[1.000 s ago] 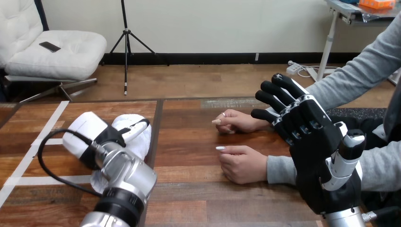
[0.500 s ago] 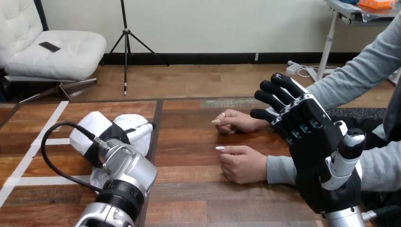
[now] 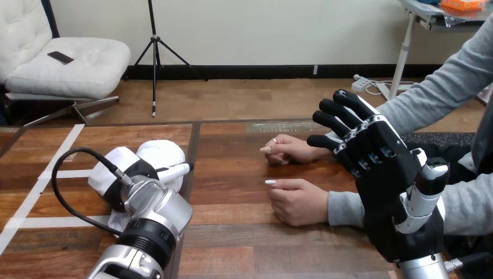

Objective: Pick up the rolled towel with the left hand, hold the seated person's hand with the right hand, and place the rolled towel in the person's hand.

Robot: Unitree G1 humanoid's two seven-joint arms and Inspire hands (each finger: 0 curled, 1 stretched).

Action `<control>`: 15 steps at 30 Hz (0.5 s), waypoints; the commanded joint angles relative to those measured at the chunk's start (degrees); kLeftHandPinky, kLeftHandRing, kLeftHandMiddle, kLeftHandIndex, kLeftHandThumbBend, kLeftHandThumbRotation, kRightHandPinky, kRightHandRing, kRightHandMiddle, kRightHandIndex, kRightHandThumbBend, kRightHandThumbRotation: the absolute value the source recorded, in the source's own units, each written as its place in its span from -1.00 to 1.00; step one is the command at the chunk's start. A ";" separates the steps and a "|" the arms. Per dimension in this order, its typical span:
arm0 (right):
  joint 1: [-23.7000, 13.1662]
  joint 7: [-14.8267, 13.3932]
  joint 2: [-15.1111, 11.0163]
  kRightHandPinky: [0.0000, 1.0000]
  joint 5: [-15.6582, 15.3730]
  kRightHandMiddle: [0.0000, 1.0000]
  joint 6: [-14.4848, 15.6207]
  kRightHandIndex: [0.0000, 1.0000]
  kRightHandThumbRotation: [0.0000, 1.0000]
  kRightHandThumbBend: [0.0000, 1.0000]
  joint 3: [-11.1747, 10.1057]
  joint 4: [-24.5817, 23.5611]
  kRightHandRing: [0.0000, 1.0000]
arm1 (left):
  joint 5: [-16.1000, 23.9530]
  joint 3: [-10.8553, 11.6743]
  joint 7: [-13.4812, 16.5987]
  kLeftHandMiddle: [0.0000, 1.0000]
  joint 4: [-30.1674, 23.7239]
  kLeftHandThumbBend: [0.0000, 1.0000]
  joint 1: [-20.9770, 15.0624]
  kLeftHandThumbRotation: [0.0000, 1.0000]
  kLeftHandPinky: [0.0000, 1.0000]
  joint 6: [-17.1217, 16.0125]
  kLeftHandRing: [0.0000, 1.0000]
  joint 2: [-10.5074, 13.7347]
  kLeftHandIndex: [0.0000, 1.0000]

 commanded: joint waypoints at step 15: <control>-2.77 -0.22 -0.05 0.44 -0.03 0.68 -0.92 0.67 1.00 0.91 0.16 -3.55 0.68 | 1.30 -5.47 -11.12 0.31 -1.43 0.92 -5.94 0.55 -0.11 3.94 0.19 3.13 0.56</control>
